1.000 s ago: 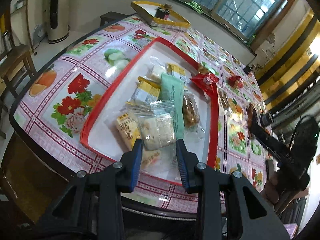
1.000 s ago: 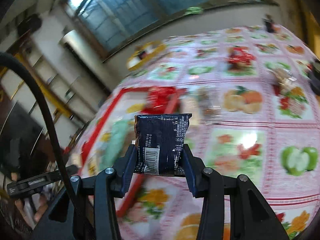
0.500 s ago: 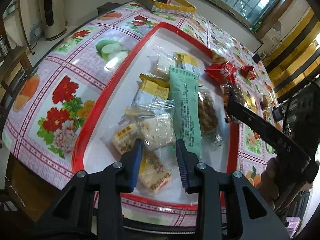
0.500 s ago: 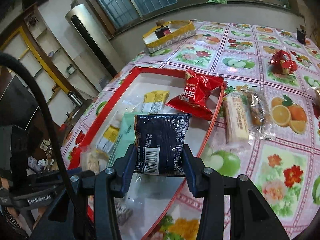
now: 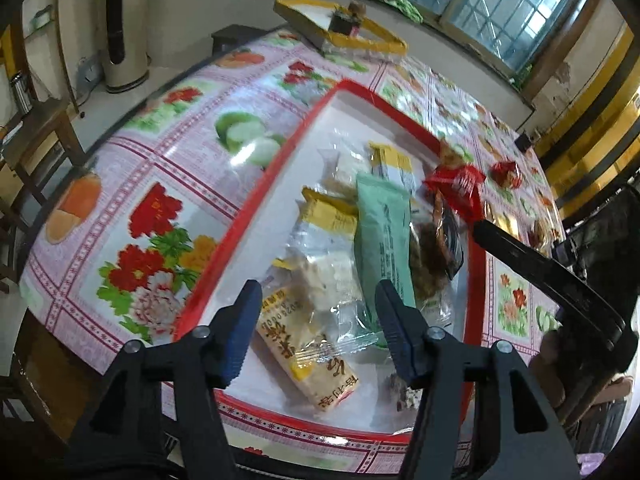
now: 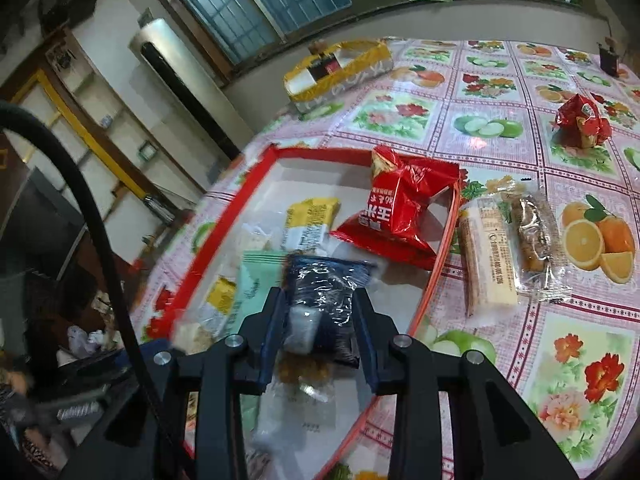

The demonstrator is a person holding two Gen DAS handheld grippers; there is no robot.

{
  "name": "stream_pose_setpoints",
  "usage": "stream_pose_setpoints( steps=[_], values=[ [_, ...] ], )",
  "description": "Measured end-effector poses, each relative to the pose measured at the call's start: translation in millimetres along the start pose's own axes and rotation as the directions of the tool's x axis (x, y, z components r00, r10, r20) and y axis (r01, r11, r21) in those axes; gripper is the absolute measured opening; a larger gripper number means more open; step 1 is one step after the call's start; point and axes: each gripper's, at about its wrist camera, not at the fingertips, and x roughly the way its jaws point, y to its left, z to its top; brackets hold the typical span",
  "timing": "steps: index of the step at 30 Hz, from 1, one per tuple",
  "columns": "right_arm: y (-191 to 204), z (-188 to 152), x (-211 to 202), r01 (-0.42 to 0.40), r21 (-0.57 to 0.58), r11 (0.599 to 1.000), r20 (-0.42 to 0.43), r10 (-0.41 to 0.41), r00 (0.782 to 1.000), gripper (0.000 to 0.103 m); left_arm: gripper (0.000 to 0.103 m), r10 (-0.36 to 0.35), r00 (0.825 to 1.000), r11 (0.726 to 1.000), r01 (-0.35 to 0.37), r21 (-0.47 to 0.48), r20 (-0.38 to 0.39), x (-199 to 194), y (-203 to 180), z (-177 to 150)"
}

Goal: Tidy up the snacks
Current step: 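Carry the dark blue bag into the tray and open the right gripper, then grasp the clear biscuit bag with the right gripper while the left grasps a peanut-bar bag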

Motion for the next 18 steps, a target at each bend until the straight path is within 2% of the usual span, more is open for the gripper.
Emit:
stream_pose_setpoints(
  steps=[1,2,7,11,15,18],
  values=[
    [-1.3,-0.1,-7.5,-0.005,-0.003,1.0,0.016,0.005,1.0,0.044,0.06,-0.001,1.0,1.0,0.001,0.0,0.01,-2.5,-0.7,1.1],
    [-2.9,0.9,-14.7,-0.004,-0.007,1.0,0.031,0.004,0.999,0.052,0.061,-0.002,1.0,1.0,0.002,0.004,0.031,-8.3,-4.4,0.7],
    [-27.0,2.2,-53.3,0.028,0.014,1.0,0.09,-0.029,0.996,0.059,0.07,-0.068,0.994,0.995,0.062,0.079,0.085,-26.8,-40.7,-4.8],
    [-60.8,1.4,-83.2,0.065,0.088,0.994,0.141,-0.077,0.987,0.067,0.073,-0.115,0.992,0.986,0.106,0.132,0.056,-22.9,-77.1,-12.4],
    [-98.5,-4.4,-105.6,0.079,0.169,0.982,0.157,-0.106,0.982,0.067,0.075,-0.131,0.991,0.976,0.132,0.173,-0.012,-6.3,-116.7,-18.9],
    [-120.0,2.4,-120.5,0.102,0.213,0.972,0.166,-0.139,0.976,0.068,0.075,-0.12,0.992,0.969,0.124,0.214,-0.033,3.5,-146.2,-19.2]
  ],
)
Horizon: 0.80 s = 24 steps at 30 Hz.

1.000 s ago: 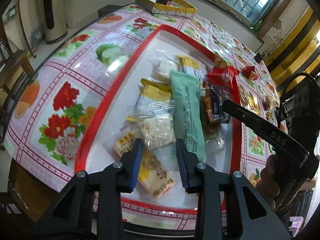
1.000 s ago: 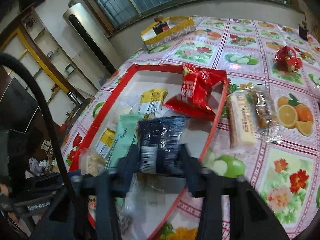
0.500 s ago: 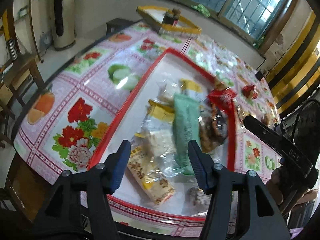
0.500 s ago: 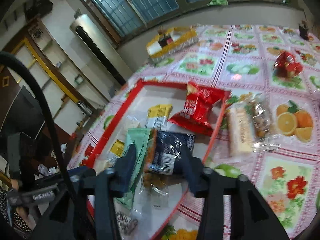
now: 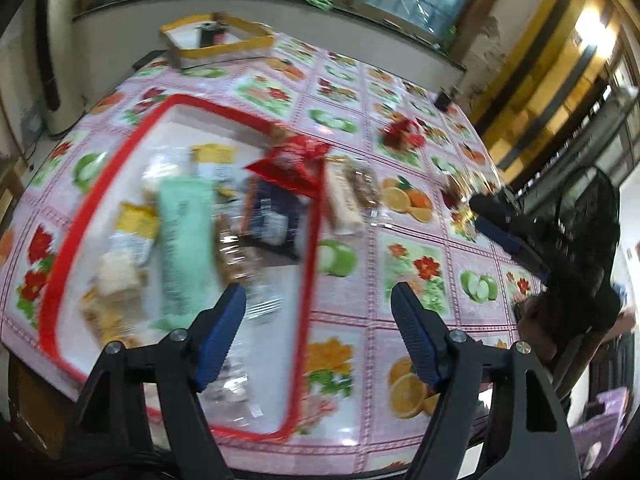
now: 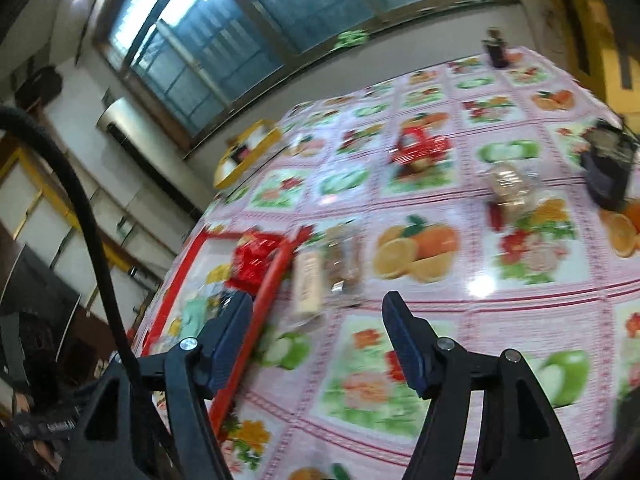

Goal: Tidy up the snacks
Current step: 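Grasp the clear biscuit bag with the right gripper while the left grasps a peanut-bar bag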

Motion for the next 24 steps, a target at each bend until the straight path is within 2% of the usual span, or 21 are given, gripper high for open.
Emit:
stream_pose_setpoints(
  steps=[6,8,10,12,13,14,17,18,20,22,24],
  values=[
    [-40.0,42.4,0.8,0.116,0.036,0.993,0.016,-0.116,0.993,0.068,0.075,-0.003,1.0,0.999,0.003,0.052,-0.008,6.9,-27.8,0.9],
    [-52.8,55.5,11.2,0.187,0.034,0.982,-0.003,-0.187,0.982,0.068,0.075,0.005,1.0,0.998,-0.004,0.06,-0.013,7.7,-30.1,-0.8],
    [-67.8,68.6,28.3,0.298,0.051,0.953,-0.037,-0.296,0.954,0.068,0.075,0.005,1.0,0.999,-0.004,0.045,-0.018,7.6,-27.3,-2.9],
    [-72.5,80.0,40.7,0.418,0.025,0.908,-0.02,-0.418,0.908,0.068,0.075,0.009,1.0,1.0,-0.008,0.022,-0.024,7.7,-23.9,-4.9],
    [-72.4,82.3,44.7,0.448,0.002,0.894,-0.014,-0.448,0.894,0.068,0.075,0.012,1.0,1.0,-0.011,0.025,-0.021,5.7,-22.9,-6.1],
    [-71.7,86.2,53.8,0.47,-0.036,0.882,-0.018,-0.471,0.882,0.068,0.075,0.015,1.0,1.0,-0.015,0.025,-0.014,3.3,-22.1,-7.3],
    [-75.4,86.7,73.4,0.488,-0.111,0.866,-0.054,-0.495,0.867,0.068,0.076,0.027,1.0,1.0,-0.027,0.009,-0.004,-2.3,-14.9,-9.6],
    [-74.1,83.8,82.1,0.499,-0.146,0.854,-0.067,-0.512,0.856,0.068,0.076,0.027,1.0,1.0,-0.027,0.004,-0.004,-3.6,-11.9,-9.9],
    [-68.8,74.5,95.8,0.549,-0.216,0.807,-0.062,-0.573,0.817,0.068,0.076,0.037,0.999,0.999,-0.037,-0.008,0.003,-6.1,-5.2,-11.1],
    [-66.7,67.2,103.5,0.569,-0.247,0.784,-0.069,-0.6,0.797,0.067,0.076,0.041,0.999,0.999,-0.041,-0.019,0.008,-8.3,-0.1,-11.2],
    [-65.1,63.5,105.4,0.576,-0.241,0.781,-0.074,-0.606,0.792,0.053,0.076,0.042,0.999,0.998,-0.042,-0.04,0.015,-11.2,5.6,-11.2]
  ],
)
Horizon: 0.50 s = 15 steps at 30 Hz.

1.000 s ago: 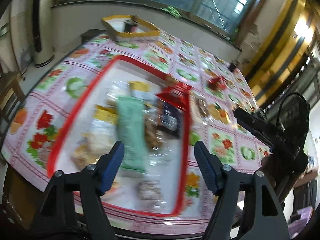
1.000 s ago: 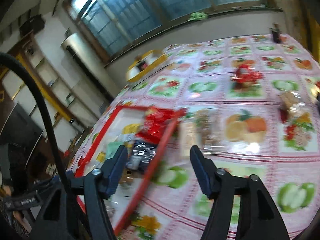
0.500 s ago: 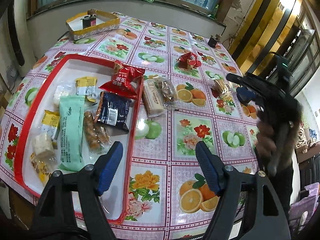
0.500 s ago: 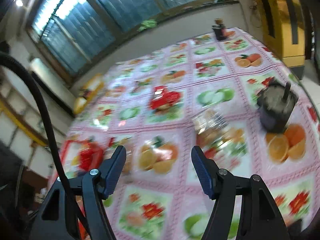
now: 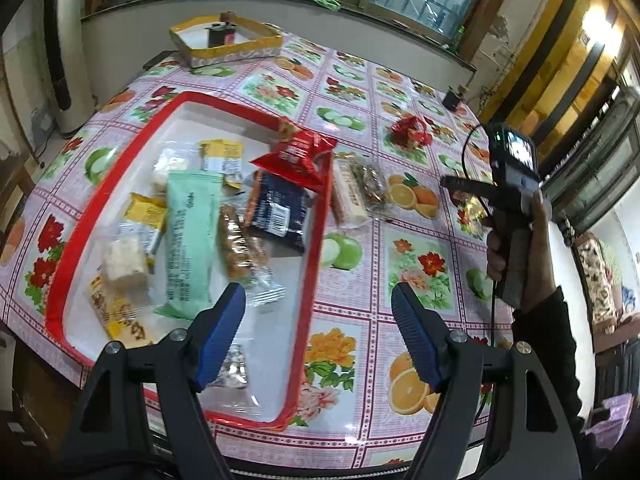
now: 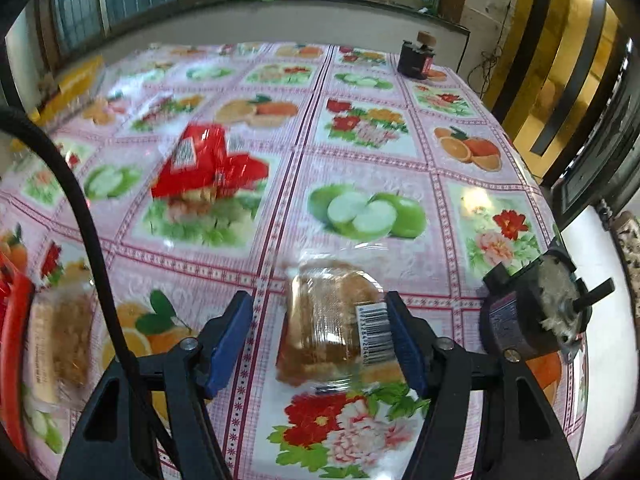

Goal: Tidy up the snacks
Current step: 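Grasp the clear biscuit bag with the right gripper while the left grasps a peanut-bar bag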

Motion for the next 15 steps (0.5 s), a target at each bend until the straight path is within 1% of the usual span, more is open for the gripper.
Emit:
stream_pose_setpoints(
  steps=[1,4,5,7,8,9,10,11,12,15],
  values=[
    [0.2,-0.1,1.6,0.0,0.009,1.0,-0.011,0.0,1.0,0.05,0.076,0.001,1.0,1.0,-0.001,-0.005,0.002,-1.3,2.4,-0.1],
    [-1.4,-2.5,0.0,-0.012,0.044,0.999,-0.027,0.013,1.0,0.047,0.076,0.008,1.0,1.0,-0.008,-0.011,0.002,-1.5,4.2,-0.2],
    [-4.4,-6.0,-2.8,-0.041,0.075,0.996,-0.042,0.044,0.998,0.045,0.076,0.005,1.0,1.0,-0.006,-0.014,-0.002,-0.6,4.4,-0.2],
    [-9.8,-11.9,-7.4,-0.124,0.131,0.984,-0.057,0.132,0.99,0.042,0.076,-0.005,1.0,1.0,0.005,-0.013,-0.012,3.1,2.2,0.1],
    [-13.3,-16.1,-10.7,-0.181,0.161,0.97,-0.055,0.192,0.98,0.041,0.076,-0.004,1.0,1.0,0.004,-0.012,-0.016,5.0,0.5,0.2],
    [-16.9,-21.6,-15.3,-0.247,0.19,0.95,-0.039,0.259,0.965,0.041,0.076,-0.001,1.0,1.0,0.001,-0.006,-0.023,8.3,-3.2,0.7],
    [-20.3,-27.0,-19.4,-0.316,0.216,0.924,-0.013,0.326,0.945,0.041,0.076,-0.004,0.999,1.0,0.004,0.001,-0.032,11.3,-7.0,1.2],
    [-21.8,-30.1,-21.3,-0.361,0.225,0.905,0.006,0.369,0.929,0.04,0.076,-0.007,0.999,1.0,0.008,0.009,-0.041,14.1,-10.3,2.4],
    [-23.1,-33.5,-23.4,-0.405,0.226,0.886,0.029,0.409,0.912,0.04,0.076,-0.01,0.999,1.0,0.011,0.016,-0.052,17.4,-14.5,3.6],
    [-26.4,-40.1,-23.5,-0.455,0.241,0.857,0.062,0.454,0.889,0.039,0.076,-0.03,0.994,0.999,0.034,0.036,-0.102,33.5,-30.5,13.3]
  ],
)
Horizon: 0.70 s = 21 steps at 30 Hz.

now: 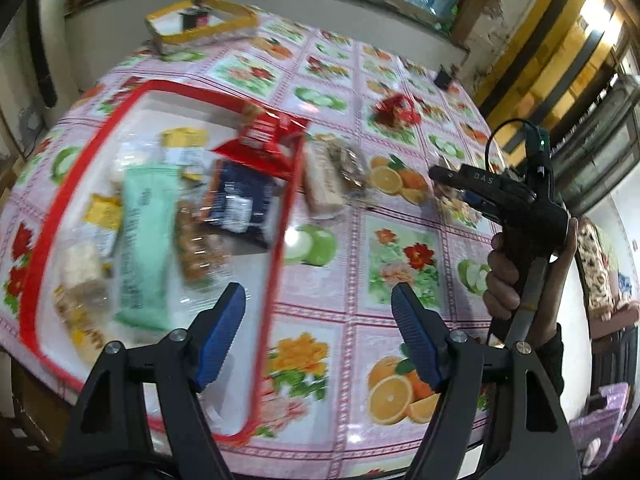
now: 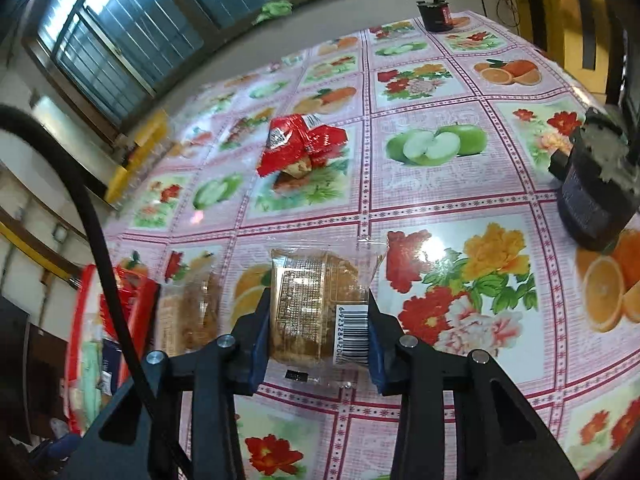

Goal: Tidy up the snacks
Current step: 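Grasp the clear biscuit bag with the right gripper while the left grasps a peanut-bar bag, then lower both bags into the tray and open both grippers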

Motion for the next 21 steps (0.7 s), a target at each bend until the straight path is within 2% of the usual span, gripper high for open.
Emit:
stream_pose_setpoints(
  steps=[2,3,6,11,13,15,19,21],
  values=[
    [-0.9,-0.7,-1.6,0.006,0.005,1.0,0.009,-0.006,1.0,0.038,0.076,-0.021,1.0,1.0,0.021,0.012,-0.022,9.7,-7.8,9.9],
    [-2.2,-1.1,-4.1,0.01,0.023,1.0,0.02,-0.011,1.0,0.038,0.076,-0.01,1.0,1.0,0.011,0.027,-0.03,16.7,-13.4,17.3],
    [-7.4,-2.4,-8.3,-0.046,0.093,0.995,0.026,0.044,0.999,0.038,0.076,0.023,0.998,0.998,-0.02,0.054,-0.052,39.1,-28.2,40.6],
    [-9.6,1.6,-12.8,-0.052,0.106,0.993,0.046,0.047,0.998,0.038,0.076,0.145,0.986,0.979,-0.13,0.156,-0.087,89.3,-57.0,87.3],
    [-10.6,1.4,-15.3,-0.071,0.111,0.991,0.047,0.066,0.997,0.038,0.076,0.179,0.98,0.971,-0.162,0.173,-0.084,102.5,-61.6,96.4],
    [-13.0,1.4,-17.8,-0.072,0.121,0.99,0.051,0.067,0.996,0.038,0.072,0.183,0.978,0.971,-0.164,0.174,-0.101,118.9,-66.4,106.4],
    [-15.0,1.7,-16.8,-0.07,0.133,0.989,0.046,0.064,0.997,0.038,0.057,0.238,0.965,0.961,-0.216,0.172,-0.113,145.3,-70.2,119.2],
    [-14.0,1.4,-17.1,-0.063,0.128,0.99,0.048,0.057,0.997,0.038,0.054,0.252,0.958,0.96,-0.23,0.157,-0.137,154.9,-67.7,122.0]
  ],
)
